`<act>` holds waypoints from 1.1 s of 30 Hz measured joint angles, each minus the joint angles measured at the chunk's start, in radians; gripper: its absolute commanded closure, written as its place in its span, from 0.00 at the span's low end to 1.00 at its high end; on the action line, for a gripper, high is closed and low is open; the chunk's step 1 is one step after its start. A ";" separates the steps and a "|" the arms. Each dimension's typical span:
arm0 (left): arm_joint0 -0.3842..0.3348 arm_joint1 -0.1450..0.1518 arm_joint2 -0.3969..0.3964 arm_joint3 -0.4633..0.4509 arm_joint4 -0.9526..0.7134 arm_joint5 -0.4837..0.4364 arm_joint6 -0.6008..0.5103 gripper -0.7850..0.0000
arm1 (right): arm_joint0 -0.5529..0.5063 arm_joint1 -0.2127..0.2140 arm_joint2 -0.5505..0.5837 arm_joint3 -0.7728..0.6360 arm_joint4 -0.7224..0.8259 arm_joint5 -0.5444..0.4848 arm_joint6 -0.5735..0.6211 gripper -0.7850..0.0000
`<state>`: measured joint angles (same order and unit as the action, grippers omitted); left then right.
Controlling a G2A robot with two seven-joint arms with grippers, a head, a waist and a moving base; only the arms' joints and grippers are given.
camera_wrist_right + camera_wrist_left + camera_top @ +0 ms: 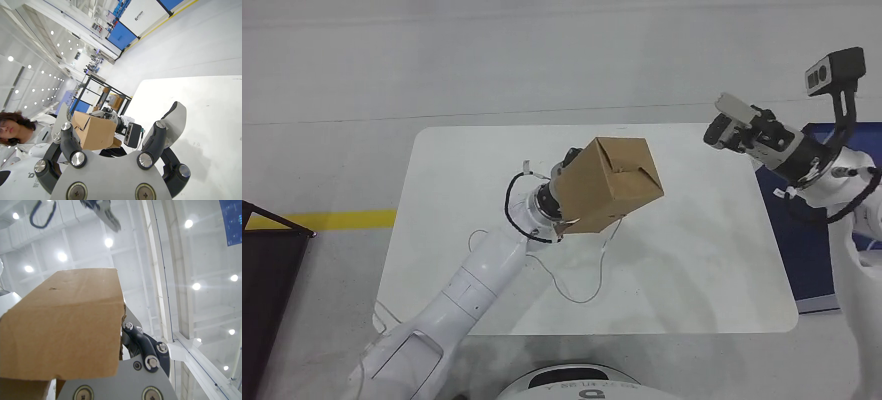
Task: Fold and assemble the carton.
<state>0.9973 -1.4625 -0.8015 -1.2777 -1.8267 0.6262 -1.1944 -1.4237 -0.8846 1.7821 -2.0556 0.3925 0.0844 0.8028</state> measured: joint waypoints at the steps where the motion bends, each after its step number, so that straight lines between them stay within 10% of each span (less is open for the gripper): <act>1: -0.006 0.002 0.015 -0.010 -0.011 -0.017 -0.017 1.00 | -0.025 -0.001 0.021 0.007 0.018 -0.014 0.005 0.00; 12: -0.094 0.037 0.155 0.007 -0.027 -0.097 -0.097 1.00 | -0.102 -0.005 0.074 -0.011 0.032 -0.065 0.021 0.00; 21: -0.332 0.149 0.295 0.231 0.608 -0.044 -0.044 1.00 | -0.125 -0.003 0.099 -0.029 -0.015 -0.067 0.027 0.00; 32: -0.703 0.257 0.555 0.075 1.440 -0.066 0.083 1.00 | -0.230 -0.013 0.195 -0.046 0.012 -0.098 0.000 0.00; 33: -0.701 0.257 0.555 0.055 1.483 -0.094 0.108 0.70 | -0.239 -0.014 0.199 -0.048 0.015 -0.100 -0.001 0.00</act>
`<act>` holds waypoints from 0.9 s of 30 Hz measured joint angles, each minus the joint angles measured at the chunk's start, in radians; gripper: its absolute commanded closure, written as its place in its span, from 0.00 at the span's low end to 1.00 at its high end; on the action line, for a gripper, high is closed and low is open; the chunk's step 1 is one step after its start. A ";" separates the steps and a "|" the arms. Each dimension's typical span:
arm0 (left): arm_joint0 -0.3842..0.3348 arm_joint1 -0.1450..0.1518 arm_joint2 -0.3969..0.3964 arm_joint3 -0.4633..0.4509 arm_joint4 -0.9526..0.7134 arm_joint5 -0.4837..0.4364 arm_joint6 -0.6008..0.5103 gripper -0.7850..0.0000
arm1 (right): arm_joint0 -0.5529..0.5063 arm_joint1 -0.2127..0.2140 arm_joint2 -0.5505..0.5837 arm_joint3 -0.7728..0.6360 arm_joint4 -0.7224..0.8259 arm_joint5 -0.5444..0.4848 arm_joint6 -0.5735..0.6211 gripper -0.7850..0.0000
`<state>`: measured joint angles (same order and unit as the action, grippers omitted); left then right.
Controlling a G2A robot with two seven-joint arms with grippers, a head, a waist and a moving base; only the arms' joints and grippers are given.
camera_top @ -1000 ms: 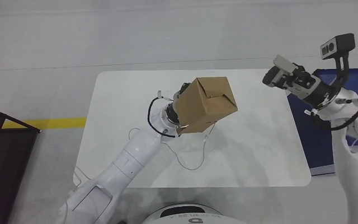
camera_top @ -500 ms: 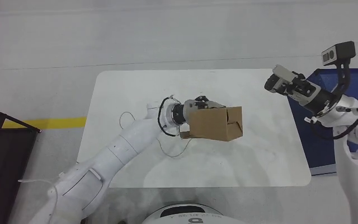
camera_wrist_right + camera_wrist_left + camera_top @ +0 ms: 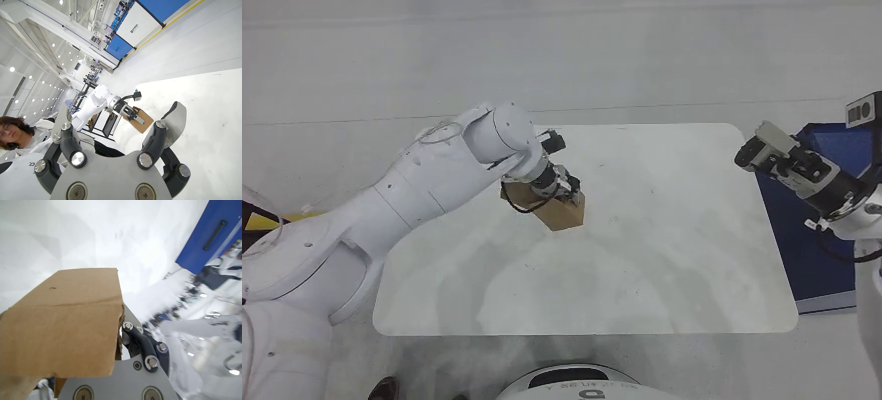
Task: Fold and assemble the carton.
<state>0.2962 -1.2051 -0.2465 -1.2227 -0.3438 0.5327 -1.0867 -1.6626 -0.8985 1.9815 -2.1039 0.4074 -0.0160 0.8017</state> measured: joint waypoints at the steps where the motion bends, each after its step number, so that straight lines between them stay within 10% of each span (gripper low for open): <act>1: 0.005 -0.001 -0.002 -0.016 0.035 -0.034 0.029 0.13 | -0.012 -0.001 0.005 -0.002 0.003 -0.004 -0.001 0.00; 2: 0.007 -0.002 0.000 -0.022 0.057 -0.054 0.044 0.00 | -0.020 -0.002 0.007 -0.004 0.006 -0.006 -0.001 0.00; 17: 0.001 -0.026 -0.084 -0.002 0.098 -0.168 0.064 0.00 | -0.084 -0.012 -0.073 0.001 0.024 -0.021 0.062 0.00; 21: 0.034 0.021 -0.199 -0.028 0.054 -0.142 0.121 0.00 | -0.069 -0.007 -0.121 -0.029 -0.091 -0.007 0.099 0.00; 27: 0.245 0.170 -0.459 -0.182 0.079 -0.054 0.177 0.00 | 0.010 -0.003 -0.276 -0.114 -0.298 0.060 0.066 0.00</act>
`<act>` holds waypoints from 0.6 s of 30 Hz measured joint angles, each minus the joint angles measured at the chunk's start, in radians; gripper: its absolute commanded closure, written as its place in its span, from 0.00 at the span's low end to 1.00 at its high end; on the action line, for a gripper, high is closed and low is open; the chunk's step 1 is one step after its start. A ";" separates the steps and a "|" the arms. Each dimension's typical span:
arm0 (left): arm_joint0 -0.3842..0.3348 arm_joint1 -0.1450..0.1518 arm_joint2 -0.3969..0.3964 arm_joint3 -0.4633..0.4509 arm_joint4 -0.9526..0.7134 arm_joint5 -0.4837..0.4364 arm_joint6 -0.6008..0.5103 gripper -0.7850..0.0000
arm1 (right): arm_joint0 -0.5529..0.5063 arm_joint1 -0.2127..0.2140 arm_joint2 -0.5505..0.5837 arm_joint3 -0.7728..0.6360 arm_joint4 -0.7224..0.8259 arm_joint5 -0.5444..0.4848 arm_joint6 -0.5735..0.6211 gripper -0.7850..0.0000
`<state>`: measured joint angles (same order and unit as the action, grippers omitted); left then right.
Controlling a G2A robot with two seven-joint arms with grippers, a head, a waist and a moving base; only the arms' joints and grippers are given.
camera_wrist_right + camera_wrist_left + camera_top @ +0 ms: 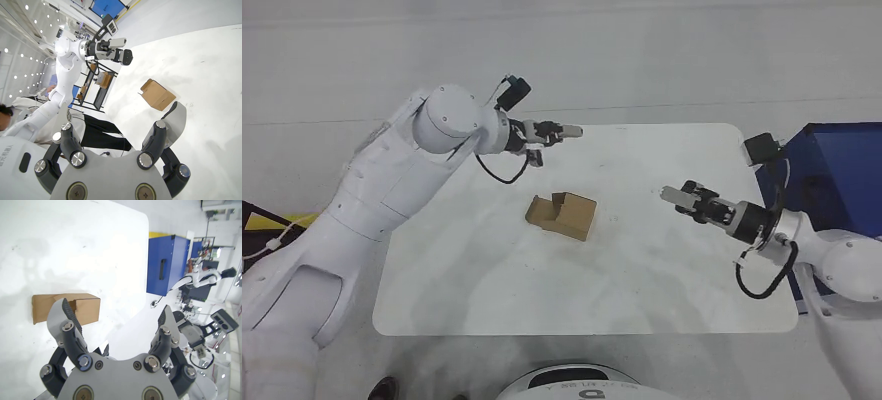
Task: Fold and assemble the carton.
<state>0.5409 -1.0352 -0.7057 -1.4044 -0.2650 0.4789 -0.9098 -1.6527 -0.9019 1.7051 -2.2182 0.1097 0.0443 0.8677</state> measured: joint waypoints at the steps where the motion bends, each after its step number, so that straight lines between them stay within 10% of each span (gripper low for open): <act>1: 0.065 0.034 -0.065 -0.048 0.018 0.023 0.009 0.00 | 0.027 -0.001 -0.042 -0.005 -0.044 0.023 -0.019 0.00; 7: 0.452 0.161 -0.421 -0.324 0.016 0.080 0.088 0.00 | 0.043 -0.001 -0.067 -0.007 -0.073 0.040 -0.028 0.00; 12: 0.748 0.194 -0.633 -0.452 -0.050 0.035 0.165 0.00 | 0.049 0.000 -0.081 0.001 -0.077 0.029 -0.012 0.00; 18: 0.738 0.193 -0.625 -0.447 -0.049 0.036 0.164 0.00 | 0.283 -0.009 -0.316 0.121 -0.192 -0.025 0.115 0.00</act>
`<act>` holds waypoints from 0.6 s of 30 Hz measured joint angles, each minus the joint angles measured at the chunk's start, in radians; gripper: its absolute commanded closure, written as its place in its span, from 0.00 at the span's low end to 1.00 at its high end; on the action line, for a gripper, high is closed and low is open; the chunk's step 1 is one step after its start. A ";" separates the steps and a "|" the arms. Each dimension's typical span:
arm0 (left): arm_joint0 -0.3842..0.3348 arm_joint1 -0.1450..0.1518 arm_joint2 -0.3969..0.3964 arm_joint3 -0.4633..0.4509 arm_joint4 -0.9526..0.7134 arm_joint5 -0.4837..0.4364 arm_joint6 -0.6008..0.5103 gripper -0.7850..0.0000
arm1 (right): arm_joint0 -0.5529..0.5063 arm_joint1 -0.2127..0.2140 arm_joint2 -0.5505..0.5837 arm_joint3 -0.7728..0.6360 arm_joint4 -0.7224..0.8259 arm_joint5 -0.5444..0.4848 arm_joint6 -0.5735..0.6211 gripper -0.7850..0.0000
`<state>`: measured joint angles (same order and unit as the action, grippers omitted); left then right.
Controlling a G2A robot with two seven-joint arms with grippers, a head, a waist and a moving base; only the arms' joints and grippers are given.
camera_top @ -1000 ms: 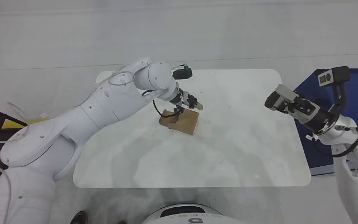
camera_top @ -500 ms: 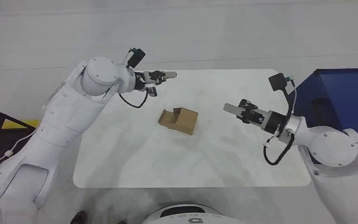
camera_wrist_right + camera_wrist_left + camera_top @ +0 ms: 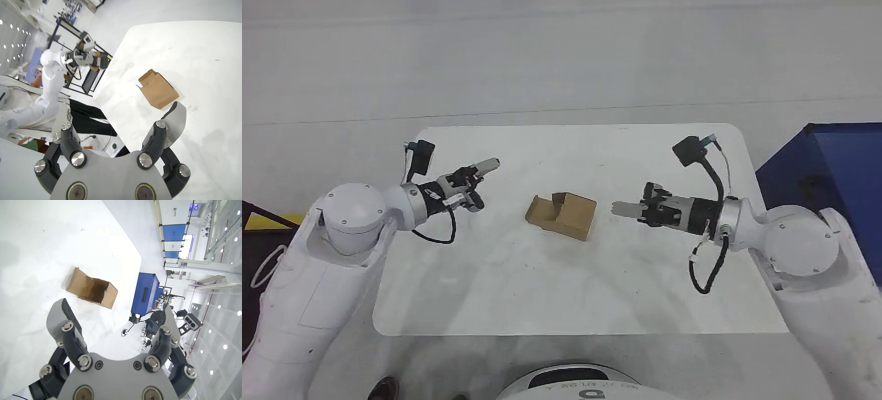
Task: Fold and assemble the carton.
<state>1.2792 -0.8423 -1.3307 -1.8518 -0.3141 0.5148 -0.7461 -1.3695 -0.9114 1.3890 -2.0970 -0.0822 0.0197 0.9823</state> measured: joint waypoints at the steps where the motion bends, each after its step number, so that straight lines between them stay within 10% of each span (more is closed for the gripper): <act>1: 0.002 0.000 0.001 0.001 -0.001 0.000 -0.001 0.00 | 0.055 -0.006 -0.050 0.023 -0.015 0.002 -0.003 0.00; 8: 0.006 -0.026 0.161 0.061 -0.089 0.067 -0.089 0.00 | 0.210 -0.030 -0.190 0.102 -0.027 0.011 -0.037 0.00; 12: -0.066 -0.042 0.253 0.103 -0.027 0.061 -0.087 0.20 | 0.231 -0.034 -0.214 0.114 -0.039 -0.018 -0.046 0.00; 14: -0.108 -0.053 0.301 0.136 0.021 0.052 -0.077 0.52 | 0.236 -0.035 -0.220 0.118 -0.046 -0.028 -0.045 0.00; 18: -0.163 -0.090 0.348 0.216 -0.100 0.109 -0.005 0.63 | 0.232 -0.035 -0.219 0.111 -0.065 -0.031 -0.051 0.00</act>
<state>1.1162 -0.9324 -0.9823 -1.6361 -0.4144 0.6237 -0.7516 -1.1373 -0.9464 1.1702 -1.9856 -0.1469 -0.0118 0.9317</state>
